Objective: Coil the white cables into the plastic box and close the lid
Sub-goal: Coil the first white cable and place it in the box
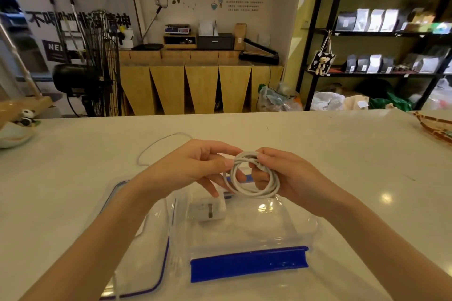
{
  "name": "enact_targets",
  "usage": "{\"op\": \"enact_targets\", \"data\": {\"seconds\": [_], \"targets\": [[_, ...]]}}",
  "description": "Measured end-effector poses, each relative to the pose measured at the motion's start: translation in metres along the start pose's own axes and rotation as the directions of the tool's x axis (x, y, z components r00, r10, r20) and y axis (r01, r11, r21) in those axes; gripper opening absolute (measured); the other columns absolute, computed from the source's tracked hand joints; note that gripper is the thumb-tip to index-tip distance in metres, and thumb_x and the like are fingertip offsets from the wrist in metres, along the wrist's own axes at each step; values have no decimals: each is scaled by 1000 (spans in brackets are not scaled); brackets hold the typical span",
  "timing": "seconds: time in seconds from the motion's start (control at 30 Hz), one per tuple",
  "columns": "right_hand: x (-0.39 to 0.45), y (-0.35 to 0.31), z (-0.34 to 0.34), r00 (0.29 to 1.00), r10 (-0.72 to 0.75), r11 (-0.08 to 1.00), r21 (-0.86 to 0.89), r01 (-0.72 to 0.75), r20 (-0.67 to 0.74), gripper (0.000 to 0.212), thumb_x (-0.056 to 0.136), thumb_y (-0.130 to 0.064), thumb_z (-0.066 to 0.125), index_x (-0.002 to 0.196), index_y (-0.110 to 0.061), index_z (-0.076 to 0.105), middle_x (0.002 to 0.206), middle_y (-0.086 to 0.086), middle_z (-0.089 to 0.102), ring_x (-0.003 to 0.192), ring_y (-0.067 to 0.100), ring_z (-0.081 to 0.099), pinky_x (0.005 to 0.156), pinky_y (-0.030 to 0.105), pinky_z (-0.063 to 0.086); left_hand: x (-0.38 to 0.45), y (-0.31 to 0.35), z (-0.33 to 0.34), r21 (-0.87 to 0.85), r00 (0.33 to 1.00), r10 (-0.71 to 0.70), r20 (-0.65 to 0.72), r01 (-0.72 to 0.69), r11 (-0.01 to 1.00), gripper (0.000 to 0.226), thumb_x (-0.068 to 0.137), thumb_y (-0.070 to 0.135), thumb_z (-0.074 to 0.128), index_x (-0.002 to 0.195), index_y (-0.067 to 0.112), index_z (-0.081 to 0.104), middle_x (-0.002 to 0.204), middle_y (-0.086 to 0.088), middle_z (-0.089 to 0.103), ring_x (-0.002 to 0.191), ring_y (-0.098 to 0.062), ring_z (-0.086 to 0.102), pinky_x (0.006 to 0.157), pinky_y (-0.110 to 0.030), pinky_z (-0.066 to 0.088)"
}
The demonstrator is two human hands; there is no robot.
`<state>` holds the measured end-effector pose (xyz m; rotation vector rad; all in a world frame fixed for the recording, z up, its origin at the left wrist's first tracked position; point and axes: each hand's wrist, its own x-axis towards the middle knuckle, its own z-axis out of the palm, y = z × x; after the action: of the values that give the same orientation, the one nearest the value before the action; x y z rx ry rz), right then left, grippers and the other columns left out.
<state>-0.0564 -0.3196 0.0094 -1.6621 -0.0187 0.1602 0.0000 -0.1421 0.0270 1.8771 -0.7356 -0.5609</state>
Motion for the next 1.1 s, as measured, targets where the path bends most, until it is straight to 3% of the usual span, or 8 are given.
{"op": "enact_targets", "data": {"seconds": [0.17,0.3,0.47,0.63,0.77,0.87,1.0,1.1], "targets": [[10,-15,7,982,-163,971,-193,142,-97,24,93,-28,44,76,-19,58,53,-9,46,44,1,42,47,15,38,-4,11,-3,343,967,146,-209,-67,937,13,86,26,52,95,26,62,70,6,68,59,-7,67,52,-15,53],[21,-30,10,915,-379,881,-358,310,-140,20,88,-31,51,76,-19,62,54,-10,49,44,-3,45,43,7,36,-4,17,-4,431,914,239,-327,-81,899,22,87,29,50,103,23,63,51,9,55,42,0,51,45,-9,44],[31,-39,3,898,-406,886,-316,340,-172,30,89,-34,48,78,-10,63,50,-9,45,41,1,40,40,12,35,-11,27,-13,108,983,109,-147,-93,990,28,90,19,46,108,41,49,39,6,51,36,-5,45,48,-21,48],[32,-42,3,930,-336,922,-254,293,-147,30,89,-36,47,73,-15,60,41,-12,45,38,1,38,40,12,37,-13,28,-22,27,996,43,-73,-41,999,35,90,15,47,113,41,46,39,3,50,36,-8,44,53,-25,49],[33,-40,9,920,-346,931,-187,313,-183,29,89,-34,47,67,-21,59,44,-10,43,40,3,38,40,16,36,-5,25,-17,231,982,45,-186,-1,973,33,93,16,42,122,31,45,61,7,60,56,-7,56,56,-20,47],[35,-35,18,907,-346,937,-144,319,-240,28,90,-34,47,70,-18,59,44,-10,44,40,2,38,40,15,36,2,19,0,391,935,142,-324,-4,920,20,94,20,34,103,26,51,84,5,55,74,-10,52,62,-19,41],[37,-31,29,876,-367,930,-103,353,-313,27,89,-36,46,71,-23,61,44,-12,47,41,1,42,42,13,38,11,12,16,317,845,237,-480,-85,945,24,94,12,33,83,30,46,71,10,47,63,-6,46,55,-12,38],[34,-29,32,872,-352,932,-43,360,-340,28,90,-37,45,74,-23,63,45,-11,46,42,2,41,42,14,38,17,13,14,68,866,140,-480,-123,990,43,89,-3,38,83,39,48,42,14,52,37,1,45,37,-6,34]]}}
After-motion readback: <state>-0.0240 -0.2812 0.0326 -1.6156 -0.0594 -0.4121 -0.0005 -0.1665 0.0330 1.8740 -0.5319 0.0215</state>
